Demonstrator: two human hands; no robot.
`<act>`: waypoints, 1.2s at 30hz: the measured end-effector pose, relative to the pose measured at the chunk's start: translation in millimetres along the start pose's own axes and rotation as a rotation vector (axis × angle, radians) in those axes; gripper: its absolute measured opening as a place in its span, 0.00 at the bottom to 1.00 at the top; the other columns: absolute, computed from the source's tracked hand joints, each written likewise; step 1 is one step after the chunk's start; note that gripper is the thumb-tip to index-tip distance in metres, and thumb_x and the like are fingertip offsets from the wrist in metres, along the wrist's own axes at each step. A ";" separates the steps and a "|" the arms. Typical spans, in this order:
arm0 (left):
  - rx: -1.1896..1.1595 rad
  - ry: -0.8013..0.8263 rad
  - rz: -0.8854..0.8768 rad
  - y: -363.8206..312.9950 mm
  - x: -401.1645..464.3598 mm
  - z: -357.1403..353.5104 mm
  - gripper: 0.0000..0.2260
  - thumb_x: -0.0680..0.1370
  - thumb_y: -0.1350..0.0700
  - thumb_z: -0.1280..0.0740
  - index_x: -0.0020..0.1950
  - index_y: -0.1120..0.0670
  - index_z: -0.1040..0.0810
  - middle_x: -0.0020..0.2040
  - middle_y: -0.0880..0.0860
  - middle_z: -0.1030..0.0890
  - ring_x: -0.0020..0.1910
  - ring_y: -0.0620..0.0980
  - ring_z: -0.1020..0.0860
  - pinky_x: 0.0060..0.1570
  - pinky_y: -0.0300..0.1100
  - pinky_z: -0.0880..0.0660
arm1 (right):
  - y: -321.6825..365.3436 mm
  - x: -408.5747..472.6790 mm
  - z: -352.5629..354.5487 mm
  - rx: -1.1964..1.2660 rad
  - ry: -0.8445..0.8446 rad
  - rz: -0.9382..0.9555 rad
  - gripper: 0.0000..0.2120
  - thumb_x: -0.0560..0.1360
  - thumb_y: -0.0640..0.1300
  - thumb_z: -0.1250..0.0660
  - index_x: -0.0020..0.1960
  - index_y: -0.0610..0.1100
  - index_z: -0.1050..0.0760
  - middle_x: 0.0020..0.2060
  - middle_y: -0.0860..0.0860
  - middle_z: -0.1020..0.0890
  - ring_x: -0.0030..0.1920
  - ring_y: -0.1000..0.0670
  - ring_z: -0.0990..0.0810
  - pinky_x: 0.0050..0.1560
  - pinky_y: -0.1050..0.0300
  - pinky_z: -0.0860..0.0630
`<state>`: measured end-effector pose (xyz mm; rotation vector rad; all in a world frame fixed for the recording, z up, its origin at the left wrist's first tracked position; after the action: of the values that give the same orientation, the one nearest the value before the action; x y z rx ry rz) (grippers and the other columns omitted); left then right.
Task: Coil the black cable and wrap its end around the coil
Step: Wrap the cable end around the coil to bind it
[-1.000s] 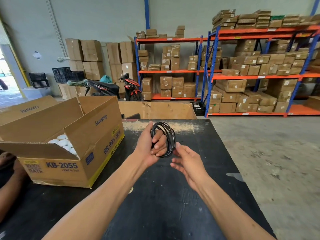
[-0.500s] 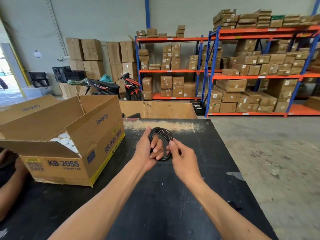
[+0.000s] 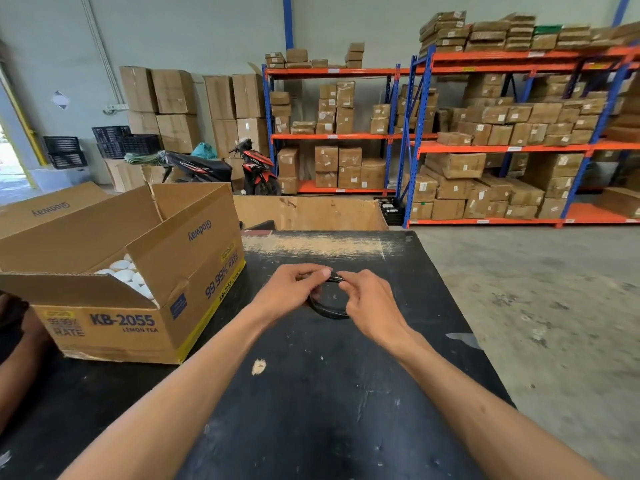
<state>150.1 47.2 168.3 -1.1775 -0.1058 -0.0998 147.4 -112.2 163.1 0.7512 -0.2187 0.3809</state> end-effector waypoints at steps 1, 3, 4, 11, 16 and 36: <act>0.088 0.003 -0.037 -1.7 0.8 0.5 0.12 0.78 0.44 0.32 0.58 0.45 0.16 0.48 0.46 0.14 0.48 0.44 0.17 0.52 0.41 0.23 | -1.2 1.1 2.2 0.002 0.019 0.001 0.15 0.83 0.41 0.41 0.66 0.45 0.22 0.50 0.44 0.21 0.54 0.44 0.23 0.52 0.58 0.31; 0.170 0.009 -0.075 -1.4 3.0 -0.3 0.13 0.77 0.44 0.31 0.59 0.44 0.16 0.54 0.43 0.15 0.55 0.38 0.19 0.60 0.39 0.26 | -3.4 3.5 8.0 -0.002 0.048 -0.011 0.18 0.84 0.42 0.40 0.72 0.43 0.26 0.57 0.43 0.20 0.63 0.44 0.23 0.60 0.57 0.30; 0.169 0.012 -0.094 -1.6 3.9 -2.2 0.14 0.78 0.45 0.31 0.61 0.45 0.17 0.56 0.43 0.15 0.57 0.36 0.20 0.62 0.39 0.27 | -4.9 4.9 11.2 0.003 0.053 -0.026 0.19 0.84 0.44 0.39 0.73 0.43 0.27 0.60 0.43 0.19 0.66 0.43 0.24 0.63 0.55 0.30; 0.279 0.005 -0.210 -17.8 6.5 -31.5 0.14 0.80 0.49 0.34 0.65 0.46 0.20 0.50 0.45 0.15 0.46 0.41 0.18 0.44 0.21 0.31 | -31.0 6.4 37.1 0.228 -0.065 -0.192 0.11 0.79 0.47 0.31 0.60 0.48 0.18 0.53 0.49 0.14 0.56 0.49 0.16 0.63 0.49 0.23; 0.427 0.142 -0.298 -24.2 9.4 -52.9 0.16 0.78 0.48 0.31 0.64 0.49 0.19 0.45 0.53 0.17 0.42 0.48 0.22 0.46 0.36 0.28 | -44.5 -3.3 52.0 0.214 -0.070 -0.192 0.02 0.78 0.46 0.29 0.48 0.51 0.18 0.41 0.55 0.16 0.47 0.50 0.16 0.55 0.49 0.20; 0.161 0.023 -0.034 4.9 -0.2 -147.1 0.09 0.78 0.62 0.33 0.56 0.60 0.15 0.42 0.53 0.21 0.44 0.49 0.25 0.41 0.27 0.34 | -149.5 -101.5 82.5 -0.127 -0.080 -0.555 0.12 0.79 0.51 0.33 0.45 0.42 0.19 0.38 0.47 0.17 0.43 0.46 0.20 0.43 0.56 0.29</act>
<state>155.1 -87.0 108.0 -1.0141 -0.1109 -0.1322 111.9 -295.8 95.9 0.6706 -0.1004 -0.1879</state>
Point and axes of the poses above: each hand's wrist, its own x-axis towards the middle knuckle, its own z-axis out of the back of the hand, y = z × x, the point moved 6 cm from there along x, towards the middle knuckle
